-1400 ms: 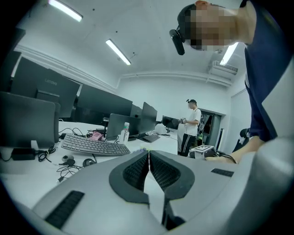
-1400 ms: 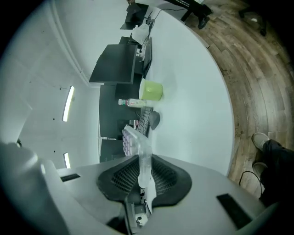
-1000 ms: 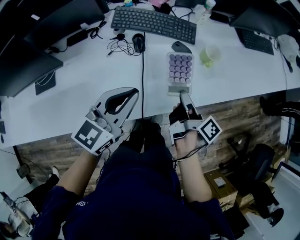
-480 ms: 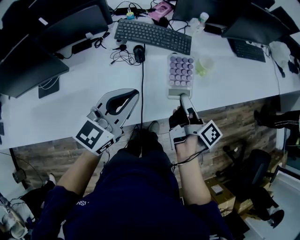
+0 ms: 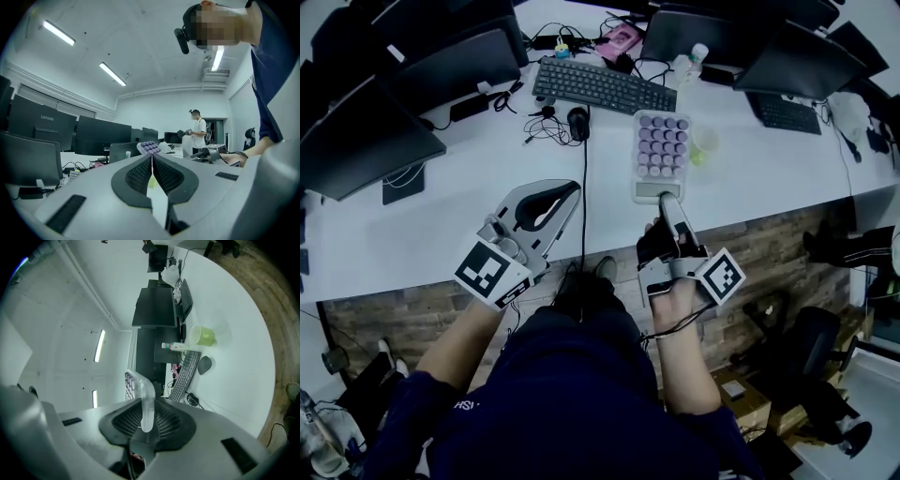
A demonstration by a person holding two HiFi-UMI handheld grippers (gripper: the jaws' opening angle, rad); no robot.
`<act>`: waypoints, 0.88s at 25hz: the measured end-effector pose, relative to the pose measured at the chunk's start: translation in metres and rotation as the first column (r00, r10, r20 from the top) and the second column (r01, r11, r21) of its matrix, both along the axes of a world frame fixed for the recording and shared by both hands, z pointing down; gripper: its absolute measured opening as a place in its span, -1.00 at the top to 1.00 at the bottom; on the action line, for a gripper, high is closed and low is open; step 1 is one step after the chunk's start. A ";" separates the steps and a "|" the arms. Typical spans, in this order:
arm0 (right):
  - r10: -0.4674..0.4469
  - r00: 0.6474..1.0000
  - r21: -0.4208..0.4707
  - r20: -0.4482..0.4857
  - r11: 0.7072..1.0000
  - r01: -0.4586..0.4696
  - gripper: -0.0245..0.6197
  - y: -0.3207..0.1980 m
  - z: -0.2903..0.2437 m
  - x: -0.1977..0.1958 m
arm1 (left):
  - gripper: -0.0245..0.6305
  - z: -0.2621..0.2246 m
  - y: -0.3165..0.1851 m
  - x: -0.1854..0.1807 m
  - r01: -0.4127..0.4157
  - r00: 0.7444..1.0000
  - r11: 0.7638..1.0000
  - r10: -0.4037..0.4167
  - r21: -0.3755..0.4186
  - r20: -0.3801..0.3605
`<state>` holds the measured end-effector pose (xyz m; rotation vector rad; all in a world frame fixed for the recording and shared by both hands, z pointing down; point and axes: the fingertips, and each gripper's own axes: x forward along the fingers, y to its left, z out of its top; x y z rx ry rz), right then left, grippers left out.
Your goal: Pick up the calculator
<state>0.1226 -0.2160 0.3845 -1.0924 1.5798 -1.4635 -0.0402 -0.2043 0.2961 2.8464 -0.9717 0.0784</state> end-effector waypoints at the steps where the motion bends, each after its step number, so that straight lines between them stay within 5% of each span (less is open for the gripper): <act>1: -0.002 1.000 0.009 0.004 1.000 0.002 0.68 0.001 -0.004 0.000 | 0.82 -0.002 0.000 0.000 0.000 1.000 1.000 0.000 0.005 0.000; 22: -0.029 0.999 0.128 0.035 0.991 0.024 0.68 0.002 -0.059 -0.005 | 0.82 -0.035 -0.003 0.002 0.003 1.000 0.997 -0.003 0.077 -0.003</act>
